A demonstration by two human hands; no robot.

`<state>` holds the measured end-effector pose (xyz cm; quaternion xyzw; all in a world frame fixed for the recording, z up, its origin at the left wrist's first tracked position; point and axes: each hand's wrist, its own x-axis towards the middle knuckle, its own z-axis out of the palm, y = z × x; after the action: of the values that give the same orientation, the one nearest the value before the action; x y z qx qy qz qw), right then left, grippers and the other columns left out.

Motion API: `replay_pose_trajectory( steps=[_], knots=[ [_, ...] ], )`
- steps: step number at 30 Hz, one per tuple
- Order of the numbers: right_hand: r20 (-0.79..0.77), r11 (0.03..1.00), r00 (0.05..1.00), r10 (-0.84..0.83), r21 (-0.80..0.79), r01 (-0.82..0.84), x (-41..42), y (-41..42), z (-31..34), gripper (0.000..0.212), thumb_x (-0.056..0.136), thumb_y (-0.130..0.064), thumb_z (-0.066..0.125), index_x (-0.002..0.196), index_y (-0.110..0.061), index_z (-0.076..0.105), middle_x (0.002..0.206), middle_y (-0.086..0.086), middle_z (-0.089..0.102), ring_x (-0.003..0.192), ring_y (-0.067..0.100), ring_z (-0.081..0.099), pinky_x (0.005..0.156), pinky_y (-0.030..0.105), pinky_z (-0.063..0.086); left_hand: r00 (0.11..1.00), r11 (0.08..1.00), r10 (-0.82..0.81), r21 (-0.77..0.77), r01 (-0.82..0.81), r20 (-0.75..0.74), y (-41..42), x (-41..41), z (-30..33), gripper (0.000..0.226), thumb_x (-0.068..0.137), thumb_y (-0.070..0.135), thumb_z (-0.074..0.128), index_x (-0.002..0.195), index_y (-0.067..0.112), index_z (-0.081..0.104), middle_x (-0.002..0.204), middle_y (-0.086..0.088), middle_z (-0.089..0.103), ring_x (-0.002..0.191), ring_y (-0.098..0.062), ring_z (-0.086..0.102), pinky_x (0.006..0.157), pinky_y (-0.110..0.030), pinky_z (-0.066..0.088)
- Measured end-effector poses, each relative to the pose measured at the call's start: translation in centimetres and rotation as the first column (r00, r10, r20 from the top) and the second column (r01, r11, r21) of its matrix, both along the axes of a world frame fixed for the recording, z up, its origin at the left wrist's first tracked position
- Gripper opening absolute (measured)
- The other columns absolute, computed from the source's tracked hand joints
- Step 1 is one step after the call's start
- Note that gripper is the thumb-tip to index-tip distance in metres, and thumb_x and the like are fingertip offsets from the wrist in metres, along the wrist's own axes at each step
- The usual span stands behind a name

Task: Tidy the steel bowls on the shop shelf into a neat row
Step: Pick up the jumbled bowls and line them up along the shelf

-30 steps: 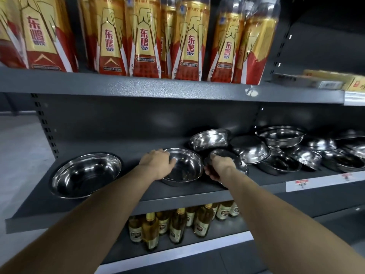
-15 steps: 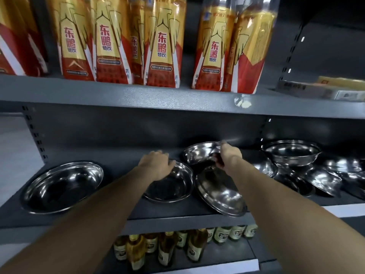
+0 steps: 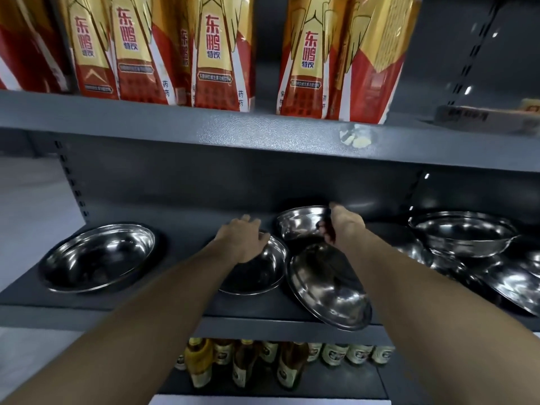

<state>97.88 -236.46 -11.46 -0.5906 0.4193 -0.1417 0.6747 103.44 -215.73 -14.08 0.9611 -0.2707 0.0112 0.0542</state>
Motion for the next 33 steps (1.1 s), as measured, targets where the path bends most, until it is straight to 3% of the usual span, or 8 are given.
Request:
replay_pose_trajectory(
  steps=[5,9,13,18,24,33],
  knots=[
    [0.014,0.998,0.999,0.046,0.031,-0.046,-0.2,-0.9,0.5,0.028,0.095,-0.027,0.054,0.095,-0.001,0.064,0.066,0.017,0.068,0.038,0.021,0.06,0.036,0.022,0.045,1.0,1.0,0.015,0.026,-0.015,0.004,-0.6,-0.6,-0.1,0.054,0.098,0.05,0.035,0.138,0.015,0.047,0.141,-0.012,0.047,0.128,-0.031,0.048,0.103,-0.043,0.041],
    [-0.031,0.995,0.994,0.104,0.008,-0.104,-0.7,-1.5,1.1,0.031,0.095,-0.018,0.047,0.112,0.004,0.061,0.057,0.02,0.069,0.037,0.022,0.064,0.033,0.021,0.046,1.0,0.999,0.016,0.027,-0.017,0.014,-0.6,-1.0,0.5,0.053,0.099,0.05,0.035,0.135,0.014,0.049,0.14,-0.011,0.048,0.127,-0.031,0.049,0.101,-0.042,0.041],
    [-0.049,0.992,0.992,0.119,-0.036,-0.12,-1.2,-1.7,1.6,0.037,0.096,-0.013,0.042,0.123,0.006,0.059,0.062,0.023,0.069,0.034,0.021,0.063,0.031,0.022,0.046,0.999,0.999,0.03,0.033,-0.031,0.025,-0.4,-1.5,0.9,0.053,0.099,0.05,0.035,0.135,0.015,0.05,0.138,-0.01,0.049,0.126,-0.031,0.049,0.1,-0.042,0.042],
    [-0.029,0.99,0.992,0.126,-0.051,-0.128,-2.5,-0.6,2.5,0.036,0.095,-0.011,0.04,0.116,0.01,0.062,0.05,0.02,0.066,0.036,0.02,0.064,0.032,0.022,0.048,0.999,0.999,0.034,0.032,-0.035,0.042,0.6,-1.8,1.2,0.052,0.099,0.05,0.034,0.133,0.016,0.052,0.137,-0.01,0.05,0.126,-0.03,0.049,0.101,-0.042,0.041],
    [0.086,0.989,0.985,0.147,-0.005,-0.147,-4.0,3.7,2.8,0.024,0.093,-0.014,0.045,0.085,0.004,0.059,0.053,0.014,0.07,0.045,0.021,0.07,0.035,0.022,0.051,0.996,0.997,0.041,0.063,-0.046,0.075,3.9,-1.8,2.0,0.051,0.098,0.05,0.035,0.133,0.015,0.05,0.138,-0.011,0.05,0.126,-0.031,0.048,0.099,-0.043,0.042],
    [0.169,0.98,0.966,0.194,0.017,-0.2,-3.0,10.6,1.4,0.028,0.095,-0.014,0.047,0.087,0.007,0.065,0.062,0.016,0.073,0.051,0.022,0.072,0.042,0.023,0.055,0.988,0.988,0.13,0.077,-0.136,0.078,12.7,-0.8,3.2,0.054,0.1,0.049,0.033,0.139,0.014,0.045,0.142,-0.011,0.047,0.129,-0.03,0.046,0.102,-0.043,0.04]
  ],
)
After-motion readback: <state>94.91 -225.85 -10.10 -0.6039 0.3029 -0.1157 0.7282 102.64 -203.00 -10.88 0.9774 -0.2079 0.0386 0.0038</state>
